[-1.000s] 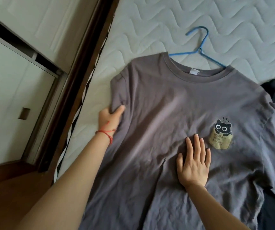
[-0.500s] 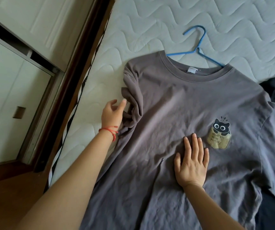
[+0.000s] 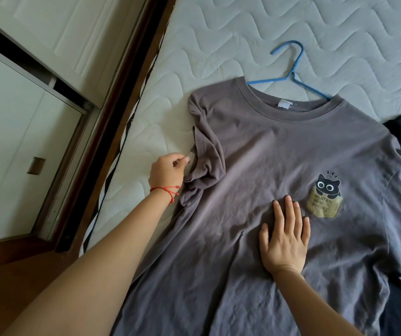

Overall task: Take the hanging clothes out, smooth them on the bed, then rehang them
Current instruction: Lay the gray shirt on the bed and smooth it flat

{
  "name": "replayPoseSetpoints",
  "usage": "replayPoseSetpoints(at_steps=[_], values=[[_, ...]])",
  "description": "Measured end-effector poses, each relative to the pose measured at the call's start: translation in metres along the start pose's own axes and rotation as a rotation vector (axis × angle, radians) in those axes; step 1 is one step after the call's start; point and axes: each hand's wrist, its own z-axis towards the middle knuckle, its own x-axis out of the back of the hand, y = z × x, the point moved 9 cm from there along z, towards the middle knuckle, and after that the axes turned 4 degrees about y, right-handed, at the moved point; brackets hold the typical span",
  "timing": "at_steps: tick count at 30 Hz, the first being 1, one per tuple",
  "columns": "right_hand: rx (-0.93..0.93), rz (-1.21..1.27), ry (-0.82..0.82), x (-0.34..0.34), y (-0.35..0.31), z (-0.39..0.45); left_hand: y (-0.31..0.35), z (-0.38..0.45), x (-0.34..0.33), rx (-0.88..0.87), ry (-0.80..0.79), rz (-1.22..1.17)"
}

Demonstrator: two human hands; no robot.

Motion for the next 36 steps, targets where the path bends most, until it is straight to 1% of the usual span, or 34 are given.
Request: replayPoseSetpoints(at_steps=[3, 7, 9, 11, 14, 17, 19, 21, 22, 24, 25, 27, 28, 29, 30, 31, 33, 34, 36], values=[[-0.002, 0.000, 0.006, 0.001, 0.000, 0.000, -0.005, 0.002, -0.002, 0.038, -0.015, -0.066], [-0.001, 0.003, 0.018, 0.002, -0.001, 0.000, 0.012, 0.015, -0.015, 0.144, -0.048, -0.296], [-0.001, 0.004, 0.021, 0.003, -0.001, 0.000, 0.028, 0.020, -0.020, 0.129, -0.068, -0.382], [-0.001, 0.005, 0.019, 0.002, -0.001, 0.000, 0.040, 0.024, -0.021, 0.087, -0.049, -0.364], [-0.002, 0.013, 0.017, 0.002, -0.001, 0.000, 0.041, 0.025, -0.015, 0.086, 0.025, -0.306], [-0.002, 0.017, 0.014, 0.002, -0.001, 0.001, 0.036, 0.031, 0.000, 0.120, 0.098, -0.362], [-0.001, 0.020, 0.014, 0.002, -0.001, 0.000, 0.026, 0.037, 0.026, 0.173, 0.206, -0.435], [0.000, 0.022, 0.018, 0.003, -0.001, 0.000, 0.010, 0.045, 0.061, 0.177, 0.328, -0.496], [0.002, 0.022, 0.020, 0.003, -0.001, 0.000, 0.001, 0.049, 0.080, 0.162, 0.391, -0.475], [0.002, 0.021, 0.018, 0.003, -0.001, 0.000, -0.021, 0.054, 0.113, 0.143, 0.503, -0.360], [0.000, 0.021, 0.012, 0.002, -0.001, 0.000, -0.032, 0.055, 0.126, 0.162, 0.544, -0.298], [-0.001, 0.018, 0.002, 0.002, 0.000, -0.001, -0.055, 0.054, 0.140, 0.211, 0.562, -0.197], [0.000, 0.016, 0.001, 0.002, -0.001, -0.001, -0.066, 0.056, 0.139, 0.239, 0.532, -0.170], [0.000, 0.015, 0.001, 0.002, -0.001, -0.001, -0.079, 0.057, 0.134, 0.282, 0.468, -0.169], [-0.001, 0.014, -0.001, 0.002, -0.001, -0.001, -0.095, 0.059, 0.124, 0.345, 0.368, -0.204], [-0.003, 0.014, -0.003, 0.001, -0.001, 0.000, -0.108, 0.057, 0.110, 0.440, 0.251, -0.316], [-0.003, 0.013, -0.003, 0.001, -0.001, 0.000, -0.125, 0.043, 0.082, 0.616, 0.029, -0.616], [-0.001, 0.010, -0.002, 0.002, -0.001, -0.001, -0.128, 0.039, 0.073, 0.634, -0.054, -0.689], [0.000, 0.008, 0.003, 0.002, -0.001, -0.001, -0.129, 0.035, 0.065, 0.591, -0.163, -0.667]])
